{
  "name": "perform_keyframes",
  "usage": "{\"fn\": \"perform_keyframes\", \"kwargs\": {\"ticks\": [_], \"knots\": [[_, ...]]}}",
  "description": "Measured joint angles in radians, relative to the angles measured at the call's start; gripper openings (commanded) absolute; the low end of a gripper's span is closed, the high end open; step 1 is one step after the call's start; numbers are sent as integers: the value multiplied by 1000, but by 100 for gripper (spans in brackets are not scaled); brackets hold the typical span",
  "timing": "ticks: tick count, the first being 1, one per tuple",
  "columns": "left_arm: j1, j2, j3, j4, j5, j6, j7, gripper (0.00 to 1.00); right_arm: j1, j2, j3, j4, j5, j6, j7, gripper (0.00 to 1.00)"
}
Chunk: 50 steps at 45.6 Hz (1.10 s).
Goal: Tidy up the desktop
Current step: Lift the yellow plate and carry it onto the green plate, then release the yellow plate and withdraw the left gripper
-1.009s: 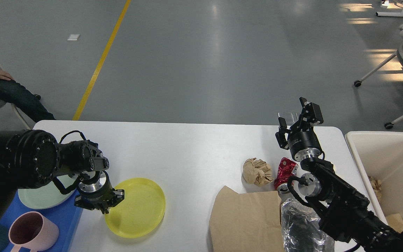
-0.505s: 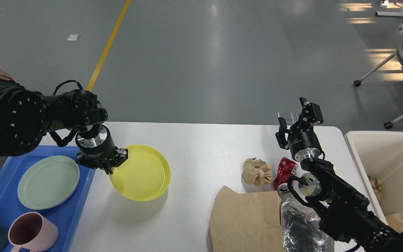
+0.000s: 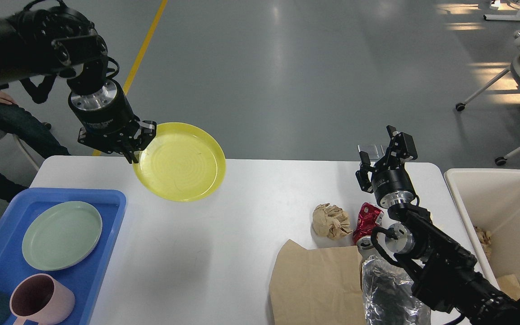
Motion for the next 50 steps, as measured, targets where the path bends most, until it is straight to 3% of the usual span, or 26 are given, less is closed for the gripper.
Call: {"fn": "perform_keyframes", "kwargs": {"ticks": [7, 14, 26, 32, 38, 50], "knots": [[-89, 32, 6, -47, 0, -1, -1, 0, 0, 0, 0, 0, 0, 0, 0, 100], [-70, 71, 8, -47, -1, -1, -1, 0, 0, 0, 0, 0, 0, 0, 0, 100], [159, 252, 17, 8, -5, -1, 3, 0, 0, 0, 0, 0, 0, 0, 0, 100], [314, 353, -1, 99, -6, 62, 7, 0, 0, 0, 0, 1, 0, 0, 0, 100], [453, 383, -41, 191, -5, 113, 11, 0, 0, 0, 0, 1, 0, 0, 0, 100], [631, 389, -102, 332, -5, 124, 12, 0, 0, 0, 0, 0, 0, 0, 0, 100]]}}
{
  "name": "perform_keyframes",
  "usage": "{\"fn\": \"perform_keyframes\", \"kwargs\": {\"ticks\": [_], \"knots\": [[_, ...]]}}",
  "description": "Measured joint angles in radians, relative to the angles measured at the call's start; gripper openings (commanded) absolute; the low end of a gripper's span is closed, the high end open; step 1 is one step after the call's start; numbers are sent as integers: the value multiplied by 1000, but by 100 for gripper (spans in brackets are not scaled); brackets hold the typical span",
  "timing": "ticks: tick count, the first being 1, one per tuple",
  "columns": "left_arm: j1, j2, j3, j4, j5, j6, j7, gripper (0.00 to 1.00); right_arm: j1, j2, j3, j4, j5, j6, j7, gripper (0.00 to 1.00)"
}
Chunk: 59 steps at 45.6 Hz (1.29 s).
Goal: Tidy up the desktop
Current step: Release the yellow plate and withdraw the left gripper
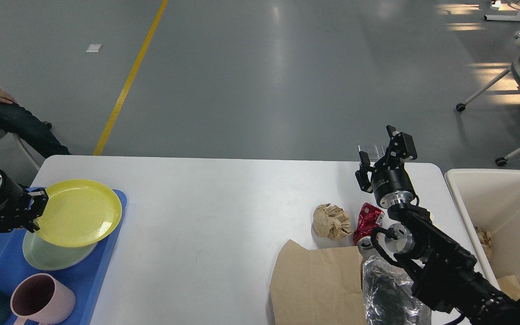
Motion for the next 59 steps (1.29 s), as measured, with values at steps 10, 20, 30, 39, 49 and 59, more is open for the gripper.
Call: {"fn": "perform_keyframes", "kwargs": {"ticks": [10, 20, 30, 39, 49, 59], "knots": [[37, 5, -7, 27, 0, 3, 0, 0, 0, 0, 0, 0, 0, 0, 0, 100], [56, 45, -7, 79, -1, 3, 0, 0, 0, 0, 0, 0, 1, 0, 0, 100], [101, 54, -14, 131, -1, 2, 2, 0, 0, 0, 0, 0, 1, 0, 0, 100], [133, 49, -35, 145, 4, 2, 3, 0, 0, 0, 0, 0, 0, 0, 0, 100], [137, 45, -39, 147, 5, 20, 2, 13, 0, 0, 0, 0, 0, 0, 0, 100], [179, 20, -72, 147, 12, 169, 4, 41, 0, 0, 0, 0, 1, 0, 0, 100]]}}
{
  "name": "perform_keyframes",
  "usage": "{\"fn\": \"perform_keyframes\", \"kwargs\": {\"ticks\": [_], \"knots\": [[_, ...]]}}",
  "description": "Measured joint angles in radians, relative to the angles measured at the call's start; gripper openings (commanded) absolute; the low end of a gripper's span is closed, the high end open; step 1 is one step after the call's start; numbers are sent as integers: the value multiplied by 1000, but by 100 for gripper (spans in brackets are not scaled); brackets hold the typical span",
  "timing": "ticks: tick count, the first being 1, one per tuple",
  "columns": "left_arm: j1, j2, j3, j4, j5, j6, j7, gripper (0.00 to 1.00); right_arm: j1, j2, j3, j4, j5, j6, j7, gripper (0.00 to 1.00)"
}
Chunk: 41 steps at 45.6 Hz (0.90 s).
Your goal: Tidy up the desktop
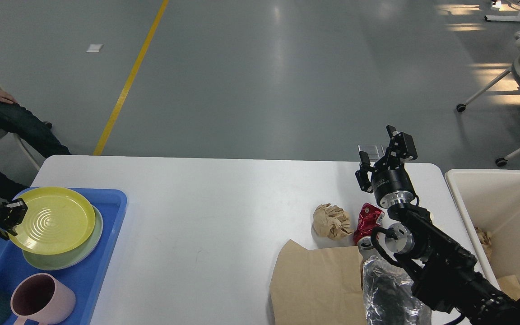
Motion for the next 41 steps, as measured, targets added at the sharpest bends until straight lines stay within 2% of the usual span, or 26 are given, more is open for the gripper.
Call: {"fn": "perform_keyframes", "kwargs": {"ticks": [10, 15, 17, 34, 41], "knots": [[6, -2, -16, 0, 0, 29, -2, 64, 0, 0, 0, 0, 0, 0, 0, 100], [7, -3, -40, 0, 0, 30, -5, 85, 0, 0, 0, 0, 0, 0, 0, 100], [8, -3, -49, 0, 0, 32, -8, 89, 0, 0, 0, 0, -1, 0, 0, 100], [21, -13, -144, 0, -5, 90, -20, 96, 0, 0, 0, 0, -1, 0, 0, 100], [35, -35, -328, 2, -13, 85, -83, 96, 0, 0, 0, 0, 0, 0, 0, 100]]}}
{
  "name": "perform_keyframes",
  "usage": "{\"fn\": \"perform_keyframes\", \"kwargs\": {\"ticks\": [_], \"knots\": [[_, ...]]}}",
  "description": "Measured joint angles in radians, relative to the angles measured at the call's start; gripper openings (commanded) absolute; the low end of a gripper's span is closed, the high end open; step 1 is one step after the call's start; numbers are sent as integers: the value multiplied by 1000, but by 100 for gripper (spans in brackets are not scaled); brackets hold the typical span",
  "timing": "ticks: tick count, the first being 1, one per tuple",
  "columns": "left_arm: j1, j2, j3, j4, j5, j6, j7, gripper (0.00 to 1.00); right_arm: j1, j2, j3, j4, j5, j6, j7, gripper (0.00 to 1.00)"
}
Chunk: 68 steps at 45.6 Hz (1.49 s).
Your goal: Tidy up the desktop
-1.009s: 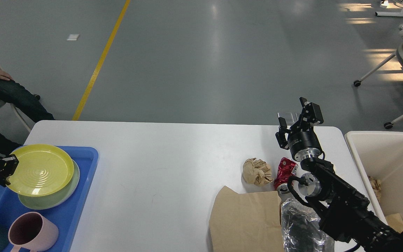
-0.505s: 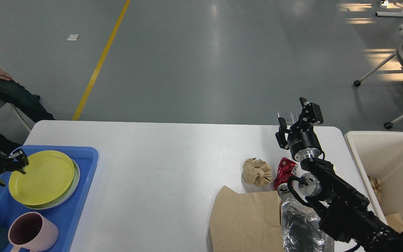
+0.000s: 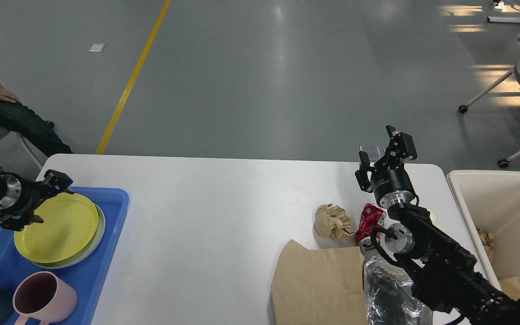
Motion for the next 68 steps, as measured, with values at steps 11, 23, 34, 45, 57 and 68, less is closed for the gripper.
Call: {"fn": "perform_keyframes", "kwargs": {"ticks": [11, 23, 34, 45, 57, 68], "knots": [[57, -13, -289, 28, -3, -5, -265, 96, 0, 0, 0, 0, 0, 0, 0, 100], [234, -52, -822, 120, 0, 8, -586, 96, 0, 0, 0, 0, 0, 0, 0, 100], [353, -121, -1290, 123, 5, 8, -609, 96, 0, 0, 0, 0, 0, 0, 0, 100], [351, -162, -1607, 122, -2, 46, -613, 96, 0, 0, 0, -1, 0, 0, 0, 100], [347, -178, -1697, 120, 10, 139, -616, 96, 0, 0, 0, 0, 0, 0, 0, 100], [303, -178, -1696, 119, 12, 150, -611, 96, 0, 0, 0, 0, 0, 0, 0, 100]]}}
